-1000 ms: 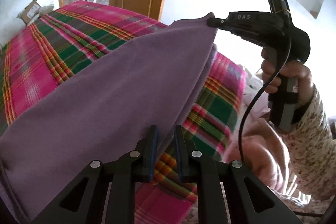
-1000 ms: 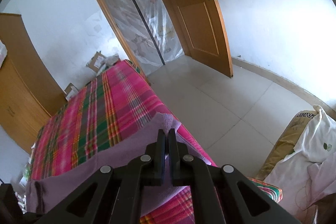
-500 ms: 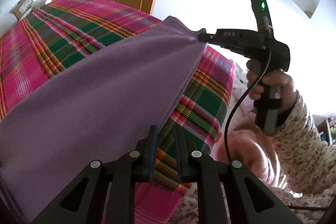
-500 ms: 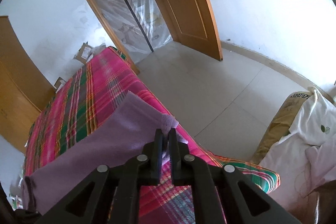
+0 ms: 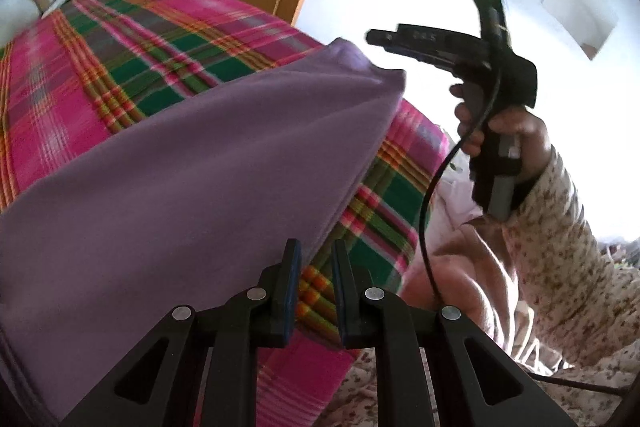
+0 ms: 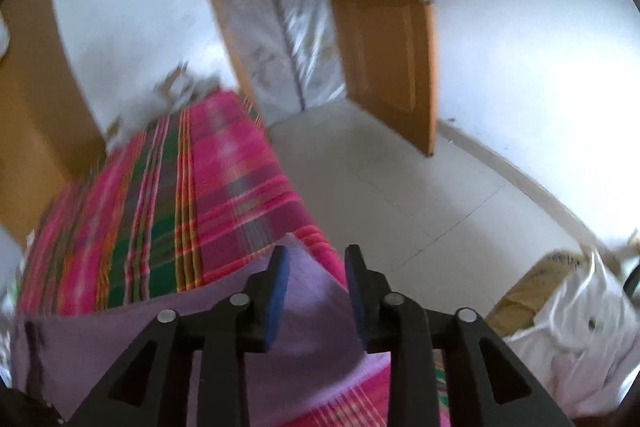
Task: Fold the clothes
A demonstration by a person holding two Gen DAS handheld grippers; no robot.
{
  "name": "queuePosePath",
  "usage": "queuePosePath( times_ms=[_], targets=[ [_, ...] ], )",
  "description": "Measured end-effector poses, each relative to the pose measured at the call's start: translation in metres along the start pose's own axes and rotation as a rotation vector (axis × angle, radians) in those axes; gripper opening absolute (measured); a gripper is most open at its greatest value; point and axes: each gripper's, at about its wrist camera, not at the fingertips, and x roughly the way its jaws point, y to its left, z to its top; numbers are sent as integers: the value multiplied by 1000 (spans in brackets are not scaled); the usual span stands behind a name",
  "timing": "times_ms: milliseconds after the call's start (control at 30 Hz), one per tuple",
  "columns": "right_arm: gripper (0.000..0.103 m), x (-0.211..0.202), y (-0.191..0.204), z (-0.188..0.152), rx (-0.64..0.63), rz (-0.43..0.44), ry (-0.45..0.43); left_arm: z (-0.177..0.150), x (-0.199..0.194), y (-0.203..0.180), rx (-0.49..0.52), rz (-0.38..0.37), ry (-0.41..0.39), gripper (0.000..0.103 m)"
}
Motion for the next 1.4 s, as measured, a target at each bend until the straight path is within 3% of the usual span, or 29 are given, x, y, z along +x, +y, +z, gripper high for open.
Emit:
queuePosePath(
  times_ms=[200, 267, 300, 567, 667, 733, 800, 900, 1033, 1233, 1400],
  targets=[
    [30, 34, 10, 7, -30, 18, 117, 0, 3, 7, -20, -8, 4, 16],
    [23, 37, 10, 5, -23, 21, 114, 0, 3, 9, -26, -17, 5, 16],
    [5, 37, 11, 4, -29, 17, 107, 0, 3, 9, -30, -22, 5, 16],
    [4, 36, 12, 4, -48, -57, 46, -4, -1, 8, -40, -30, 4, 16],
    [9, 41, 13, 1, -51, -84, 54, -6, -4, 7, -41, -27, 3, 16],
    [22, 38, 7, 1, -30, -89, 54, -6, -4, 8, -38, -24, 4, 16],
    [22, 32, -1, 0, 5, -84, 59, -6, -5, 8, -36, -23, 5, 16],
    [25, 16, -19, -5, 82, -51, 48, -5, -4, 9, -41, -28, 7, 16],
    [36, -9, -43, -24, 198, 20, 19, -5, -5, 11, -55, -37, 9, 16],
    [42, -25, -70, -51, 334, 84, 19, -3, -4, 8, -54, -33, 10, 16],
    [43, -10, -74, -62, 378, 91, 73, -1, -3, 9, -62, -32, 11, 16]
  ],
)
